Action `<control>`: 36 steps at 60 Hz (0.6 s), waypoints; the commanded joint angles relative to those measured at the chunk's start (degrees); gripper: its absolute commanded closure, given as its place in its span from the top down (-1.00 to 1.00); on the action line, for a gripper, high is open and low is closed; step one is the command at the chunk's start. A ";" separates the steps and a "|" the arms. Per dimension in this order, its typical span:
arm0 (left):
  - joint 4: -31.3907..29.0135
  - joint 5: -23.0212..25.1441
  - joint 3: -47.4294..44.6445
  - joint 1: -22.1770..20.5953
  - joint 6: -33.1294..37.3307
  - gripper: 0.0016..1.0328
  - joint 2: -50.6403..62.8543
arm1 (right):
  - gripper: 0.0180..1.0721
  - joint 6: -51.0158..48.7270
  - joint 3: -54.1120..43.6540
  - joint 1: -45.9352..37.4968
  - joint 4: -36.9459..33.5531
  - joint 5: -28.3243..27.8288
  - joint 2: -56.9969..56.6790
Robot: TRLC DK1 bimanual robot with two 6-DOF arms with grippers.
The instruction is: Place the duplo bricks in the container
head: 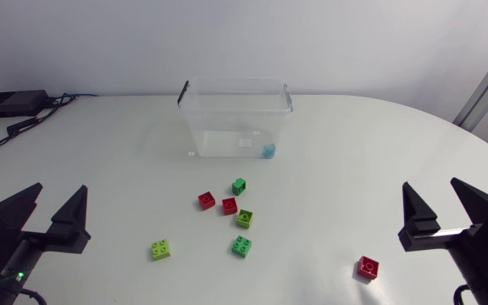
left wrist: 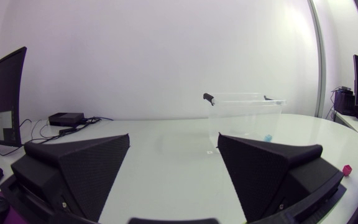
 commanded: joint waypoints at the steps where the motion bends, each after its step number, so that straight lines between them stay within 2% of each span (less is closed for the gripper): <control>1: 0.48 0.02 2.45 0.06 -0.57 0.91 -0.47 | 0.91 0.79 1.45 0.47 0.88 0.64 0.03; 10: 0.30 0.02 5.97 -0.38 -0.66 0.91 3.57 | 0.91 0.62 4.52 0.56 0.35 0.64 4.69; 19: -0.32 0.02 11.77 -0.64 -1.10 0.91 14.29 | 0.91 0.36 7.42 0.65 -0.53 0.20 11.28; 25: -2.95 0.02 15.73 -0.91 -1.10 0.86 20.53 | 0.91 0.36 9.97 0.91 -1.94 -0.24 16.73; 36: -12.09 0.02 24.69 -1.43 0.13 0.86 33.19 | 0.91 0.36 16.56 0.91 -8.18 -3.14 30.97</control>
